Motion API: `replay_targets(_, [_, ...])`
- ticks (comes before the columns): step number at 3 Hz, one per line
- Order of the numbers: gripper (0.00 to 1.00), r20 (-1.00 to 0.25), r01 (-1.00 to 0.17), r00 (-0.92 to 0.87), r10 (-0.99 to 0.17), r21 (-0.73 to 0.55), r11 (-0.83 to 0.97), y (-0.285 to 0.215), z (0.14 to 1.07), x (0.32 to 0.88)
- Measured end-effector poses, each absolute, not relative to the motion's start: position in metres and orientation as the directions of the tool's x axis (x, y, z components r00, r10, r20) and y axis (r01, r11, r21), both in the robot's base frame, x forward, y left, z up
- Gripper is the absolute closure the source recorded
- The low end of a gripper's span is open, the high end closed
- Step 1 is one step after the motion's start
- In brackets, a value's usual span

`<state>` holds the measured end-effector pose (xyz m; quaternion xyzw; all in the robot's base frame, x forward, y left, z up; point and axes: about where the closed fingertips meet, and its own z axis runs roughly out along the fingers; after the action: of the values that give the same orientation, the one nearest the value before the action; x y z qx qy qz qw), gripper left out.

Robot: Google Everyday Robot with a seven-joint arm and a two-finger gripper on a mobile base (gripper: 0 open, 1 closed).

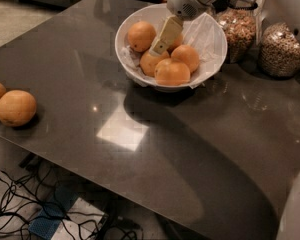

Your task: Pick orange from white bowl

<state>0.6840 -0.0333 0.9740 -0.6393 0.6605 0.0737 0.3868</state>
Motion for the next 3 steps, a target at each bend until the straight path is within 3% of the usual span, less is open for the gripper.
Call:
replay_targets(2, [0.12, -0.661, -0.901, 0.060, -0.748, -0.359, 0.245, -0.0241, 0.9717, 0.6890])
replay_targets(3, [0.00, -0.664, -0.901, 0.057, -0.746, -0.357, 0.249, -0.0240, 0.9718, 0.6892])
